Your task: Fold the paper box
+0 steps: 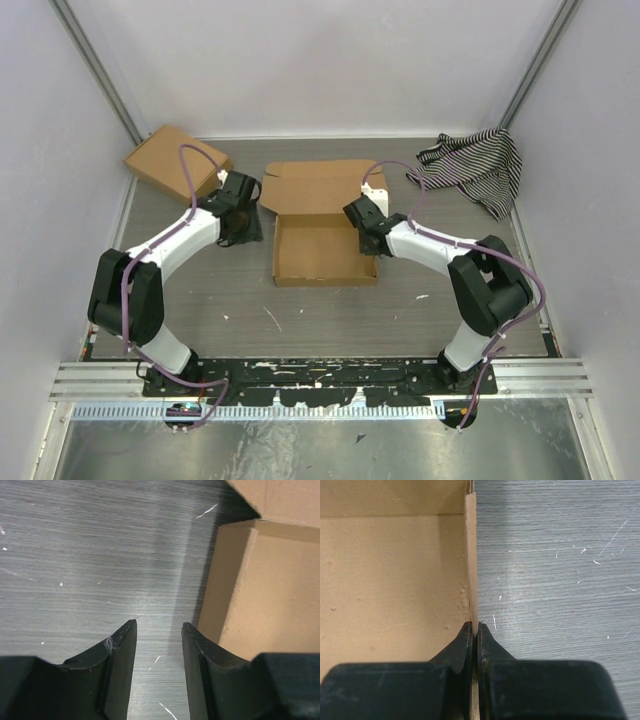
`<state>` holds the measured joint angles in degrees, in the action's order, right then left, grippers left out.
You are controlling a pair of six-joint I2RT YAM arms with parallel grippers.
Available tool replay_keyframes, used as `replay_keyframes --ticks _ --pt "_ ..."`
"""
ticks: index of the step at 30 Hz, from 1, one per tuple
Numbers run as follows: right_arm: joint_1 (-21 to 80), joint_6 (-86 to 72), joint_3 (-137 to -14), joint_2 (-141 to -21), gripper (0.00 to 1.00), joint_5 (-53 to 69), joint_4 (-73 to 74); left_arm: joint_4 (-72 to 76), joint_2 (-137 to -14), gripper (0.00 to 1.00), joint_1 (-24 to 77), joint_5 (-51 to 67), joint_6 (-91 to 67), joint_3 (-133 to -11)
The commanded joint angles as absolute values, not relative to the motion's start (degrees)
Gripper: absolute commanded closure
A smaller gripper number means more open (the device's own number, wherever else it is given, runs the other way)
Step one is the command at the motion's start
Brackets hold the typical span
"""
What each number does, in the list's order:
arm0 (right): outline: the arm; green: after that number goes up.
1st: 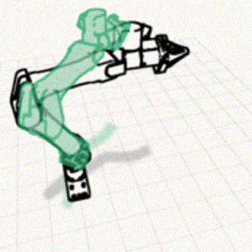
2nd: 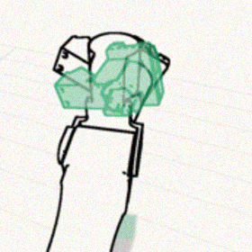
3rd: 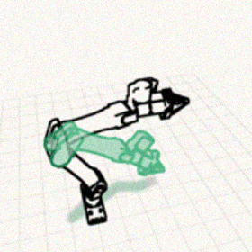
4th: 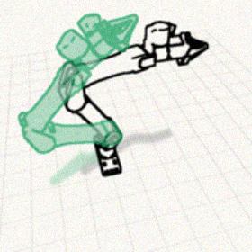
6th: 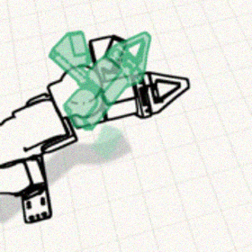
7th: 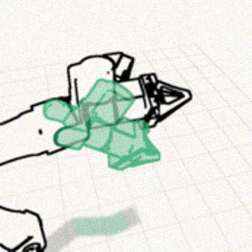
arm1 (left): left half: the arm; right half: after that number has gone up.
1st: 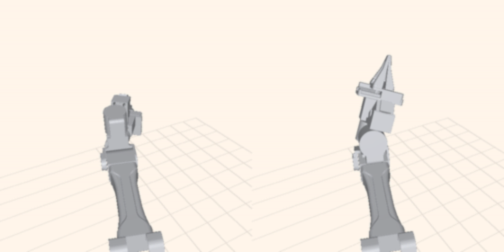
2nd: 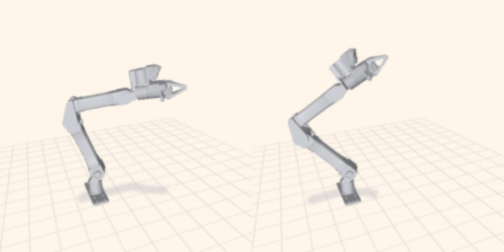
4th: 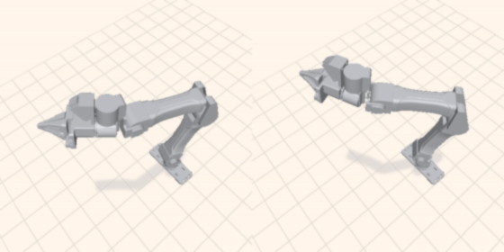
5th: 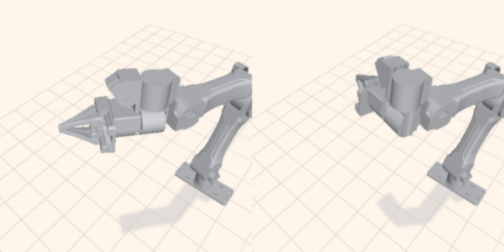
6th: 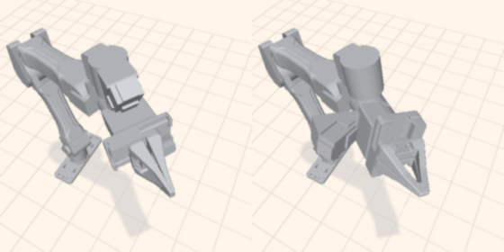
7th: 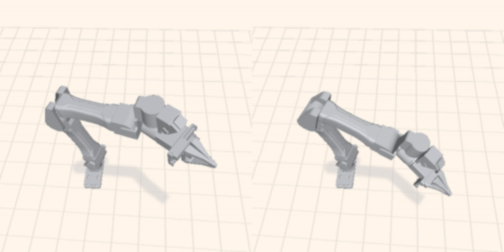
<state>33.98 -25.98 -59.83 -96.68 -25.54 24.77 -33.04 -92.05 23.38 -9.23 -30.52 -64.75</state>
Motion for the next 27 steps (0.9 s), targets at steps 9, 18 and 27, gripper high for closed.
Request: replay_keyframes --ticks 9,18,27 --pt "33.8 -21.7 -57.7 -96.5 0.99 -14.4 26.2 -28.7 -91.8 0.50 24.3 -1.5 -32.5 -63.4" --pt "35.9 -24.4 -60.9 -99.2 0.97 -16.2 27.8 -32.2 -95.5 0.52 28.0 -5.0 -30.8 -67.9" --pt "35.9 -26.3 -66.8 -105.4 0.65 -24.1 32.6 -37.9 -104.7 0.54 29.1 -13.8 -27.9 -74.9"
